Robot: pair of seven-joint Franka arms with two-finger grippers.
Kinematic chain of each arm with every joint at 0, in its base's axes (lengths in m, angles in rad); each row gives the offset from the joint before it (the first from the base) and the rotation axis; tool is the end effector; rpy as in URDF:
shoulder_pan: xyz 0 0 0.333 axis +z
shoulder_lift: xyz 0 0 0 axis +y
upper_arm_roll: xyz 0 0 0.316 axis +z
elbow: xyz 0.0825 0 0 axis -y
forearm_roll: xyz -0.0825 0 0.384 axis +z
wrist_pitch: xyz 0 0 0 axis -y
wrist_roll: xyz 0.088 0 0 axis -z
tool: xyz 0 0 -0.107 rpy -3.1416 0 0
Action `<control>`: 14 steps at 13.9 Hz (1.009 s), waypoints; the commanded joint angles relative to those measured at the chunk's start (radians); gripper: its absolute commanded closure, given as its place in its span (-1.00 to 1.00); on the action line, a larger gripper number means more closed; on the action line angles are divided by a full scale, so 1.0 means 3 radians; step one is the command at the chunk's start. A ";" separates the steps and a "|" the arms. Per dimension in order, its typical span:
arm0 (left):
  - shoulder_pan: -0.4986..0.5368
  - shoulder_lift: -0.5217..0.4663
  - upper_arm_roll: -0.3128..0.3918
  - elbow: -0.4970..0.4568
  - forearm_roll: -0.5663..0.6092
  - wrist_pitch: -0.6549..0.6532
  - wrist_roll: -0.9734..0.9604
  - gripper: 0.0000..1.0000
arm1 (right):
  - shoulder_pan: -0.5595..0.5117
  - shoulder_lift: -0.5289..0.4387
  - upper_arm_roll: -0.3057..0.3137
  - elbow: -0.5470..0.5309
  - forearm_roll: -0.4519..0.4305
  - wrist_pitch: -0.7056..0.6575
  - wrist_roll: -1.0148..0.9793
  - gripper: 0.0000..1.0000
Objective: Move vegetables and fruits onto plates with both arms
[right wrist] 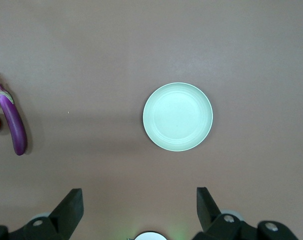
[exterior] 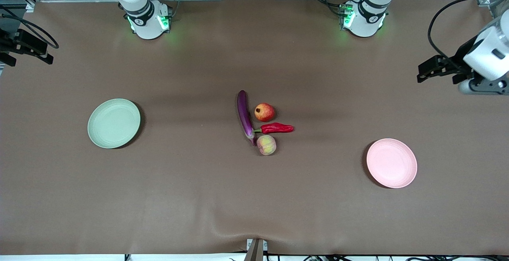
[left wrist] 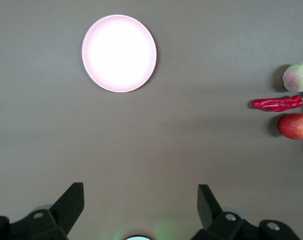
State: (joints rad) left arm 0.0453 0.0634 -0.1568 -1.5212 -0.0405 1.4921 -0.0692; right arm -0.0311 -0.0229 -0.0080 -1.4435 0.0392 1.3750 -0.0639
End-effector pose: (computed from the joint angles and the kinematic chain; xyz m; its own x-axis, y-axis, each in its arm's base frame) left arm 0.5613 -0.0646 0.6062 0.9945 -0.0456 -0.0948 -0.0416 -0.9982 0.0439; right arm 0.5254 -0.0158 0.6790 0.9986 0.0324 -0.0429 0.0306 -0.9987 -0.0417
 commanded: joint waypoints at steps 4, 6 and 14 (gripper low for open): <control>-0.0263 0.0264 -0.0101 0.0141 -0.0080 0.0165 -0.0862 -1.00 | 0.0037 0.0005 -0.0060 0.0041 0.0002 -0.0038 0.0003 -1.00; -0.0472 0.0473 -0.0101 0.0355 -0.0085 0.0185 -0.1276 -1.00 | 0.0032 0.0005 -0.0060 0.0041 0.0002 -0.0043 0.0003 -1.00; -0.1510 0.1255 -0.0076 0.0402 0.0348 0.0855 -0.2718 -1.00 | 0.0032 0.0005 -0.0060 0.0041 0.0007 -0.0043 0.0003 -1.00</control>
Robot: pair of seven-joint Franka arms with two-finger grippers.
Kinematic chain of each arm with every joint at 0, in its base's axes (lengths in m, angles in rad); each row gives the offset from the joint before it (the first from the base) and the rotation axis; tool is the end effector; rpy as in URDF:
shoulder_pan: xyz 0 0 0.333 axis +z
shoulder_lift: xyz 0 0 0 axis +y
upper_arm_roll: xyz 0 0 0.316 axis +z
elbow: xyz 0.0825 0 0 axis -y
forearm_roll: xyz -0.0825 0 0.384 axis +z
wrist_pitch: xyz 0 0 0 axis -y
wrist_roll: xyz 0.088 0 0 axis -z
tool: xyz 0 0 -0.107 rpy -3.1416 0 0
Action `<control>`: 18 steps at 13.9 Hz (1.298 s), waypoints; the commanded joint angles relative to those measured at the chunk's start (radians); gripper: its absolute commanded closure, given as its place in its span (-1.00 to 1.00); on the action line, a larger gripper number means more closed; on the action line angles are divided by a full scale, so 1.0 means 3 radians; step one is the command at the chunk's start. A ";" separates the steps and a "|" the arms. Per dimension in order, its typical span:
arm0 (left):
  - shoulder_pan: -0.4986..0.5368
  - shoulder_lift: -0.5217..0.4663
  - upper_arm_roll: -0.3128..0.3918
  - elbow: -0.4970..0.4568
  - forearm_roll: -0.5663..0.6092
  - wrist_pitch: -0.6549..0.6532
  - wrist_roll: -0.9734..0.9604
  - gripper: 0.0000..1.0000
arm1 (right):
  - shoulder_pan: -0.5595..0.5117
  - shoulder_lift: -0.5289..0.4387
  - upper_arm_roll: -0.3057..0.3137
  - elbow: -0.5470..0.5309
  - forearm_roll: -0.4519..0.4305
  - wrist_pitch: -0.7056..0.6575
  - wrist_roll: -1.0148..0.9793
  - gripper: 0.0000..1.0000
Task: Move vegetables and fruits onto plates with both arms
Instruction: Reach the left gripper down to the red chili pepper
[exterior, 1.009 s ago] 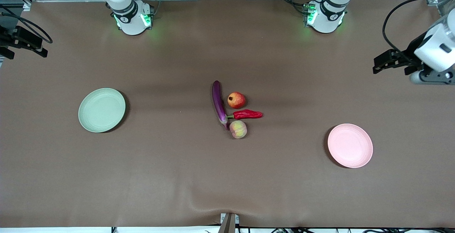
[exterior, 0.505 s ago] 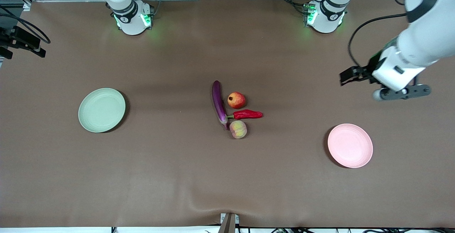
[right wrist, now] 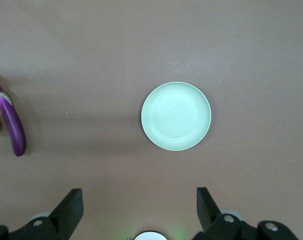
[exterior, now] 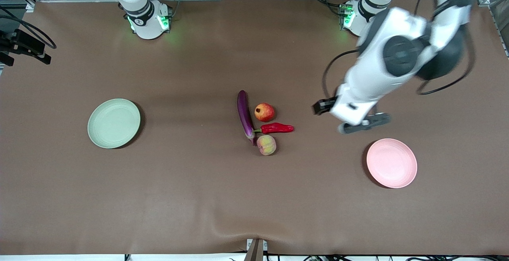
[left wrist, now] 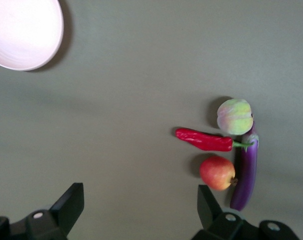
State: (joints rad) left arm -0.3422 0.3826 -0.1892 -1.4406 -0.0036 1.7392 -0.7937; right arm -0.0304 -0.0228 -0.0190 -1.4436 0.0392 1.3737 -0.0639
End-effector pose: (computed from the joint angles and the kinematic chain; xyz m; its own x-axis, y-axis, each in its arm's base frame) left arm 0.5822 -0.3211 0.4691 0.9572 0.2689 -0.1069 0.2701 -0.9628 -0.0036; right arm 0.5251 -0.0213 0.6788 0.9988 0.0222 -0.0443 0.0203 -0.9989 -0.0421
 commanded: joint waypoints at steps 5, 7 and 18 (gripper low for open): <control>-0.0475 0.0672 0.0048 0.0144 0.0344 0.0879 -0.1228 -1.00 | 0.0030 0.0005 -0.0023 0.0041 0.0007 -0.0038 0.0003 -1.00; -0.0521 0.0800 0.0048 0.0149 0.0344 0.1186 -0.1561 -1.00 | 0.0025 0.0005 -0.0023 0.0041 0.0012 -0.0038 0.0003 -1.00; -0.0675 0.1046 0.0053 0.0012 0.0447 0.1617 -0.3556 -1.00 | 0.0025 0.0010 -0.0029 0.0041 0.0033 -0.0043 0.0003 -1.00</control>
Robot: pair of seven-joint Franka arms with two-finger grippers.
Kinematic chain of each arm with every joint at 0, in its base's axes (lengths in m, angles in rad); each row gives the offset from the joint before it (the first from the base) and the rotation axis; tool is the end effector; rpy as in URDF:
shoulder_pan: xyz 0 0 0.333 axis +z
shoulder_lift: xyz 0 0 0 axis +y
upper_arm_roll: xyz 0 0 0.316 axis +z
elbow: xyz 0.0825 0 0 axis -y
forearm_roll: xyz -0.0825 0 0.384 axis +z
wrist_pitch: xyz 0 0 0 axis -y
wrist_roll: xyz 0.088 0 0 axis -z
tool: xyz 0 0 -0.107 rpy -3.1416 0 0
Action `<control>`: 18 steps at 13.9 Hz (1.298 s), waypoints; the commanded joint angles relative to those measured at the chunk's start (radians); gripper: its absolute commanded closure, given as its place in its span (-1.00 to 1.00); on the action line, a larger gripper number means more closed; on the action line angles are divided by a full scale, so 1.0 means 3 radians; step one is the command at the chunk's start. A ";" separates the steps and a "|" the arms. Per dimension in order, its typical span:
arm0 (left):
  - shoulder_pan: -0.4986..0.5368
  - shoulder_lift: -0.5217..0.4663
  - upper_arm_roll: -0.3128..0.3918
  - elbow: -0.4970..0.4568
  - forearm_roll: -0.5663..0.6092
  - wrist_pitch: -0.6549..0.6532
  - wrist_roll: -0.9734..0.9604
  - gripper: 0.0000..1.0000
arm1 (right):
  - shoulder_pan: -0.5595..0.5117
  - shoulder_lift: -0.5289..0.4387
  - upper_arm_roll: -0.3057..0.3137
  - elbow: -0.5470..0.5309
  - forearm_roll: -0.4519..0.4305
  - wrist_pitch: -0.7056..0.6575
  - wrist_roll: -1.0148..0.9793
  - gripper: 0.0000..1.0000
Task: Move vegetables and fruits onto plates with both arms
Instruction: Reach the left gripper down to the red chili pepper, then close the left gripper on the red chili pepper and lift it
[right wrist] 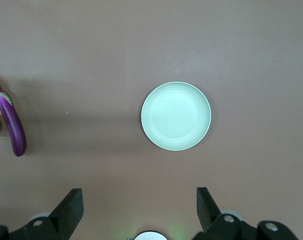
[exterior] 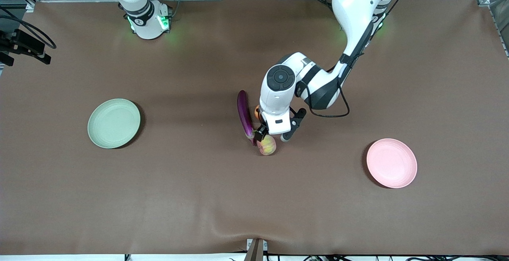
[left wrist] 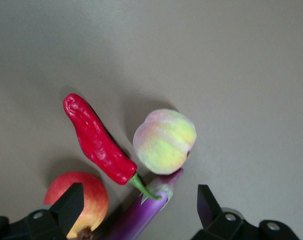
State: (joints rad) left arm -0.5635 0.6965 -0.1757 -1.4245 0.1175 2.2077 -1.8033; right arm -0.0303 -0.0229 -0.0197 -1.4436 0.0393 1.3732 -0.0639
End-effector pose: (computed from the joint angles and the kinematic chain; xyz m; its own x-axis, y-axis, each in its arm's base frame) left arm 0.5619 -0.4720 0.2986 0.5034 0.8634 -0.0339 0.8617 -0.4989 0.0926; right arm 0.5250 -0.0216 0.6788 0.9988 0.0216 -0.0447 0.0198 -0.9989 -0.0422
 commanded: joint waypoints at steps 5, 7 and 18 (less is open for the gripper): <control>0.0160 -0.0260 0.0003 -0.0599 0.0038 0.0132 -0.0329 -1.00 | 0.0024 0.0010 -0.0026 0.0041 0.0043 -0.0042 0.0009 -1.00; 0.0171 -0.0413 0.0003 -0.0910 0.0038 0.0427 -0.0329 -1.00 | 0.0024 0.0010 -0.0026 0.0041 0.0043 -0.0042 0.0009 -1.00; 0.0293 -0.0287 0.0013 -0.1290 0.0053 0.0858 -0.0539 -1.00 | 0.0024 0.0010 -0.0026 0.0041 0.0048 -0.0042 0.0004 -1.00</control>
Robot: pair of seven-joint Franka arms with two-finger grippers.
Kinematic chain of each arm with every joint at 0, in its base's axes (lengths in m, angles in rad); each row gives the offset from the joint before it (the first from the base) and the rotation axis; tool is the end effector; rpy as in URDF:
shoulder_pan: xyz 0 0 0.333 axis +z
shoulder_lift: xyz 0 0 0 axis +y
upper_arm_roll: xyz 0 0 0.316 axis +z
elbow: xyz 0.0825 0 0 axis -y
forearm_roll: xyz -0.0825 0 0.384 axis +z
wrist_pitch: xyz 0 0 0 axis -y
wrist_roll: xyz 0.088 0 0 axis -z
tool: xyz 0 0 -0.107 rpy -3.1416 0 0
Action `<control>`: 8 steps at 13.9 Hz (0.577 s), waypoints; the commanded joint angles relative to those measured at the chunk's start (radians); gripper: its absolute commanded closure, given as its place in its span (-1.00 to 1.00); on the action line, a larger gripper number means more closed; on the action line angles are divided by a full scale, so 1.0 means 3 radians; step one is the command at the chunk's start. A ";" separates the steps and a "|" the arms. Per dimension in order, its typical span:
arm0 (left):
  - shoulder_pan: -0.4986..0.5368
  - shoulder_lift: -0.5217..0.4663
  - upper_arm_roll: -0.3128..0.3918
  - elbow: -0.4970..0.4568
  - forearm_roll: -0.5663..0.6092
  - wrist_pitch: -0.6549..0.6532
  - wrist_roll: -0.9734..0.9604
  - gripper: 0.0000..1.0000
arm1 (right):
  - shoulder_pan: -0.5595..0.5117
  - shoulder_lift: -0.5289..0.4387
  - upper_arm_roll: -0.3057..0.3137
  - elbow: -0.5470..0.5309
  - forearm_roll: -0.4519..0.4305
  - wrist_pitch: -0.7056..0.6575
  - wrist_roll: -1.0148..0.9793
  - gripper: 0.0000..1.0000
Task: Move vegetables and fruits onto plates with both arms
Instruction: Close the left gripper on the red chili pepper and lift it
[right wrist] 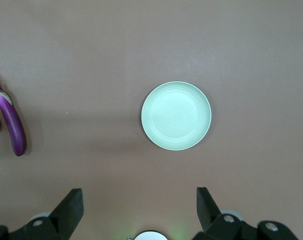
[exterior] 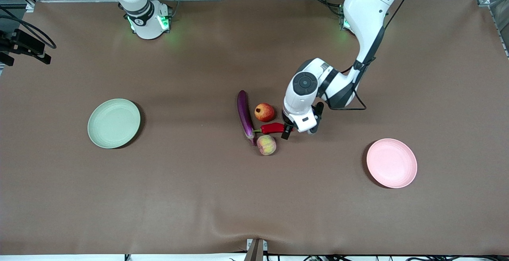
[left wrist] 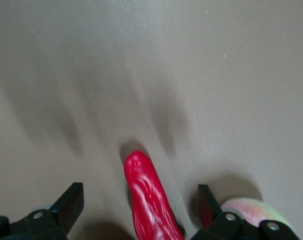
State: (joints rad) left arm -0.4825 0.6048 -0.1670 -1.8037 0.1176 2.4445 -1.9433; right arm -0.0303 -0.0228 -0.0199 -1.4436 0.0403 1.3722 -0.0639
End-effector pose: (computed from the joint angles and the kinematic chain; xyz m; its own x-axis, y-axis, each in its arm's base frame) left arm 0.5294 -0.3915 0.2169 0.3284 0.9440 -0.0313 0.9442 -0.3272 0.0385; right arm 0.5249 -0.0216 0.6787 0.9987 0.0217 -0.0458 0.0197 -0.9989 -0.0433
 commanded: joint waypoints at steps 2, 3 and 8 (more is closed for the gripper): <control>0.0018 0.0085 -0.0016 0.0019 0.0068 0.0074 -0.0072 -1.00 | 0.0024 0.0010 -0.0026 0.0041 0.0045 -0.0038 0.0004 -1.00; 0.0018 0.0136 -0.0021 0.0075 0.0084 0.0074 -0.0072 -1.00 | 0.0024 0.0010 -0.0026 0.0041 0.0045 -0.0043 0.0003 -1.00; -0.0043 0.0356 -0.0016 0.0245 0.0099 0.0074 -0.0062 -1.00 | 0.0019 0.0010 -0.0026 0.0041 0.0045 -0.0044 0.0004 -1.00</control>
State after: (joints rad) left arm -0.4855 0.6791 -0.1707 -1.7606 0.1188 2.4584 -1.9433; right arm -0.0303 -0.0229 -0.0199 -1.4436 0.0403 1.3713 -0.0639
